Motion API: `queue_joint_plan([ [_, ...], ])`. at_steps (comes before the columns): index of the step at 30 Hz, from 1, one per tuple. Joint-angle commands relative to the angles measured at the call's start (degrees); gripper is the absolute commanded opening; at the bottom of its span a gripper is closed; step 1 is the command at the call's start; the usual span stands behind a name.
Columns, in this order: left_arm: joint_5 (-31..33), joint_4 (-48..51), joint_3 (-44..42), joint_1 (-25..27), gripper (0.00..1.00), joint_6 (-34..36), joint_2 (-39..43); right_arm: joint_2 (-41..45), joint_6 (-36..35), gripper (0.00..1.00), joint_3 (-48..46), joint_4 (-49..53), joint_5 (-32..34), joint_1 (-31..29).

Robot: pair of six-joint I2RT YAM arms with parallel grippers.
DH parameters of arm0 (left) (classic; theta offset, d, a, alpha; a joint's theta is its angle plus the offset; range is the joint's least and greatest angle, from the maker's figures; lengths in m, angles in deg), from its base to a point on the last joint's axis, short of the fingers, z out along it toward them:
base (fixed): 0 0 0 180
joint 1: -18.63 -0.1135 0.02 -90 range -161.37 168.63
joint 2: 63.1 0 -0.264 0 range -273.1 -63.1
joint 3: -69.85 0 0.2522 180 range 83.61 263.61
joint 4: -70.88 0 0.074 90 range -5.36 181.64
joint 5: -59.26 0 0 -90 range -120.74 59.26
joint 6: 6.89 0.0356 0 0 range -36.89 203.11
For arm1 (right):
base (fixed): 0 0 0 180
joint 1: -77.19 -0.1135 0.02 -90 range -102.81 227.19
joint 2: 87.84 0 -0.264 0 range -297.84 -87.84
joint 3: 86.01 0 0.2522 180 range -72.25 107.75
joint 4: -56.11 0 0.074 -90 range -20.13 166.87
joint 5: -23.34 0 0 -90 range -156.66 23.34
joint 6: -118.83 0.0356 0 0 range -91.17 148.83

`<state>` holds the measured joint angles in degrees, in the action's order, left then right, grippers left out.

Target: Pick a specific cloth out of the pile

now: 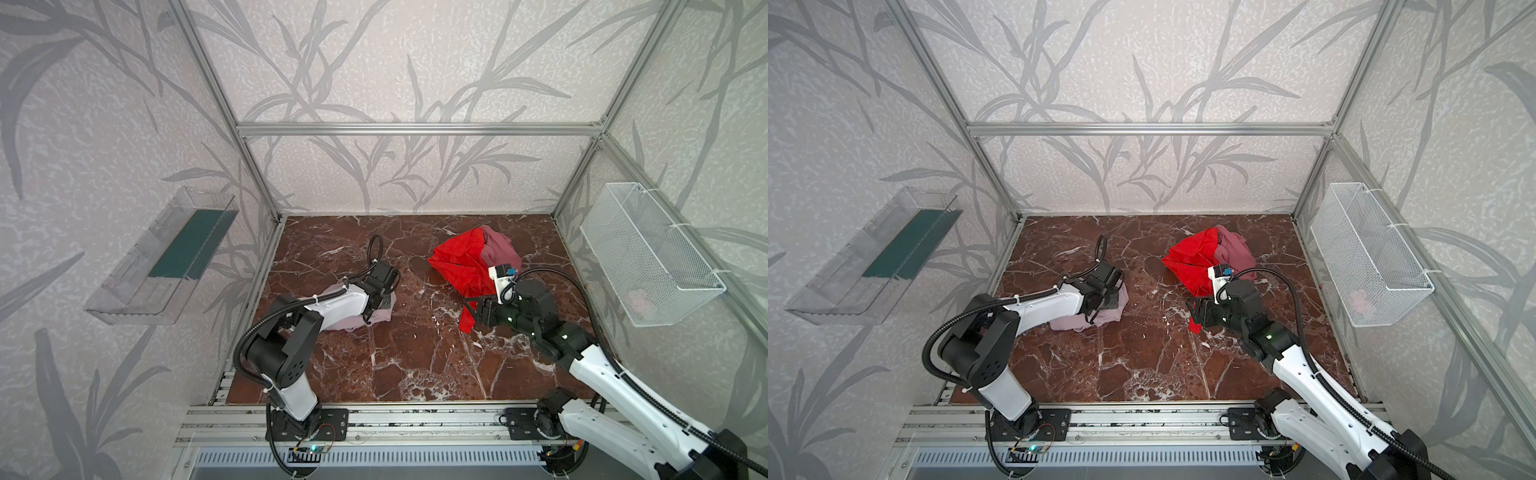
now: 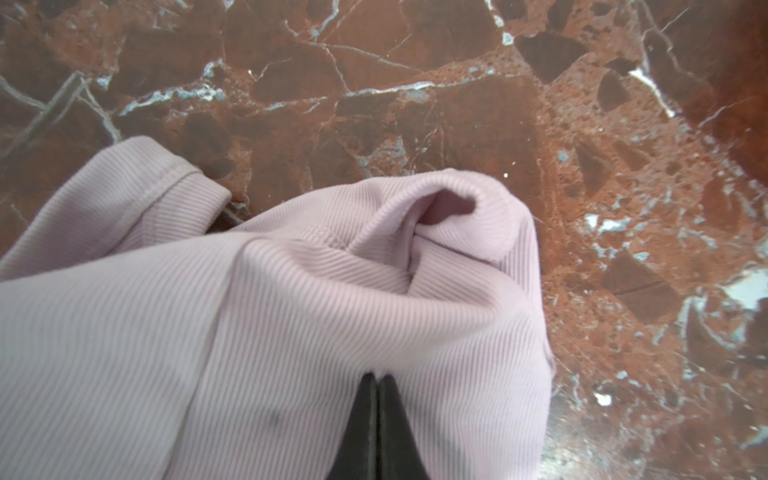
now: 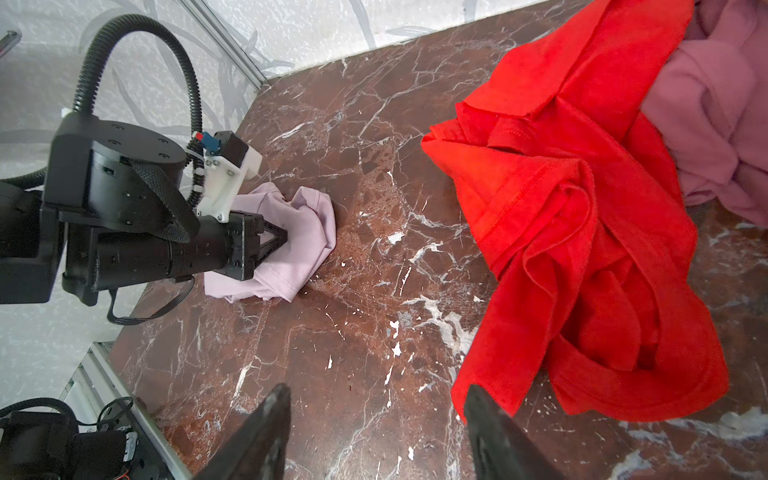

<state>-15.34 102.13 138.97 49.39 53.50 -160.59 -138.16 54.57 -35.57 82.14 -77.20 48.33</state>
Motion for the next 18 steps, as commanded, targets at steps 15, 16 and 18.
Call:
queue_joint_plan([
  [15, -5.0, -6.7, 0.6, -17.4, 0.0, -1.7, -0.3, -4.9, -0.6, 0.66, 3.9, 0.6, 0.3, 0.2],
  [16, -5.5, -7.2, 0.9, -18.6, 0.0, -1.7, -0.7, -5.3, -0.8, 0.66, 4.3, 0.8, 0.4, 0.3],
  [18, -7.2, -7.8, 2.2, -21.3, 0.0, -1.7, -1.8, -6.4, -1.2, 0.66, 5.3, 0.9, 0.6, 0.2],
])
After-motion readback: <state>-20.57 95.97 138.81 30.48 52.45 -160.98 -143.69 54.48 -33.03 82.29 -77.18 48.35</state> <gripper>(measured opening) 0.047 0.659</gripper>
